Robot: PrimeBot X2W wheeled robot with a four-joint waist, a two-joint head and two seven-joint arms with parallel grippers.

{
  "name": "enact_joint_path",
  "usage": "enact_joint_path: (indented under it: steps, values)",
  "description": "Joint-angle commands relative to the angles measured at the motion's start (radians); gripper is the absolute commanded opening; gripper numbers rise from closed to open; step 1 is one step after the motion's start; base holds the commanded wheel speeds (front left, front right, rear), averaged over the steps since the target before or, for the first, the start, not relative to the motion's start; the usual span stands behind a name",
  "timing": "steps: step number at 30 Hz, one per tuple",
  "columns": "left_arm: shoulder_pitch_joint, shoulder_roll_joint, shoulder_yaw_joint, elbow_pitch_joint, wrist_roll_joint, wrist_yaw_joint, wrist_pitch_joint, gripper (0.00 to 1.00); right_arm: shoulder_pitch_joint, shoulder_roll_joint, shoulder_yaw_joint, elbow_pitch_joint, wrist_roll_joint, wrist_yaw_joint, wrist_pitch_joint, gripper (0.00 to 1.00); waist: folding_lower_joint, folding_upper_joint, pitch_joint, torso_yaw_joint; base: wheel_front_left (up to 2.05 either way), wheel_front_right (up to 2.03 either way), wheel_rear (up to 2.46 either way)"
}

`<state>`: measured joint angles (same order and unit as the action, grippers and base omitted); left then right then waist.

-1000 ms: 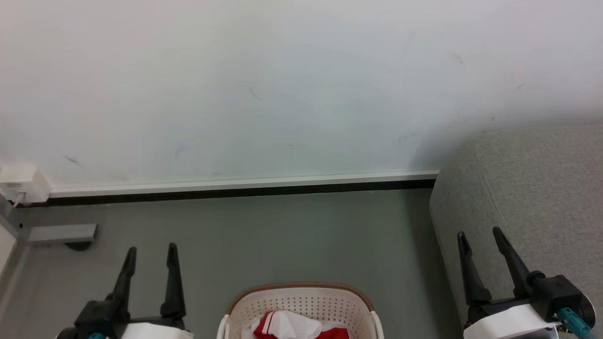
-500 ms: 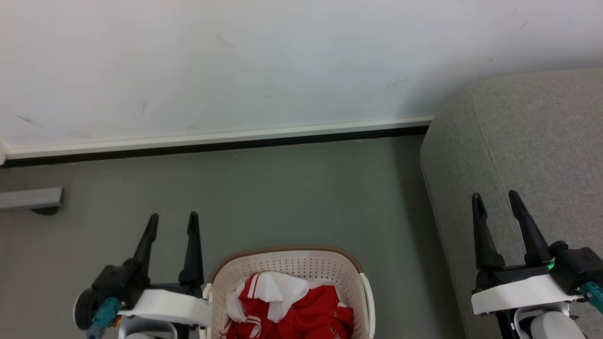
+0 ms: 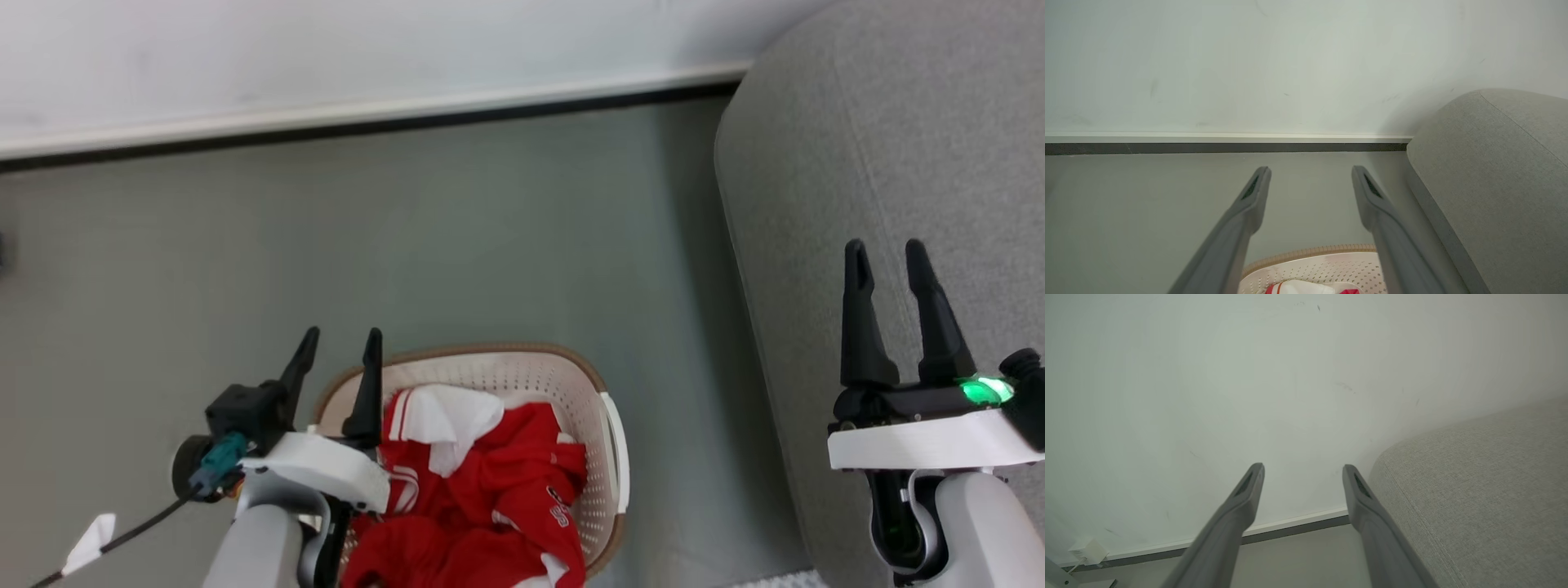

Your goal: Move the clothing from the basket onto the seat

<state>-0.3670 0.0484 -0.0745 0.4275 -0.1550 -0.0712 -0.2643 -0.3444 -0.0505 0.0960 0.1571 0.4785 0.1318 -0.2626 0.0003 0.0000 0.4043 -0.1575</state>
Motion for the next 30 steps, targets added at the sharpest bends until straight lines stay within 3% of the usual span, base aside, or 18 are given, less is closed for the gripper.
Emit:
enact_joint_path:
  steps: [1, 15, 30]
  values:
    - [-0.025, 0.011, -0.006, 0.055, 0.003, -0.009, 0.000, 1.00, -0.019, 0.000, -0.003, -0.017, 0.009, -0.002, -0.003, 1.00, -0.0003, 0.0000, 0.059, -0.021, 0.00, 0.00, 0.00]
    - [-0.273, 0.038, -0.098, 0.485, -0.021, -0.055, 0.021, 1.00, -0.076, 0.000, 0.025, -0.098, 0.069, -0.002, -0.003, 1.00, -0.0003, 0.0000, 0.223, -0.097, 0.00, 0.00, 0.00]
    - [-0.469, 0.054, -0.170, 0.736, -0.028, -0.059, 0.097, 1.00, -0.128, 0.000, -0.019, -0.181, 0.068, -0.002, -0.003, 1.00, -0.0003, 0.0000, 0.414, -0.126, 0.00, 0.00, 0.00]
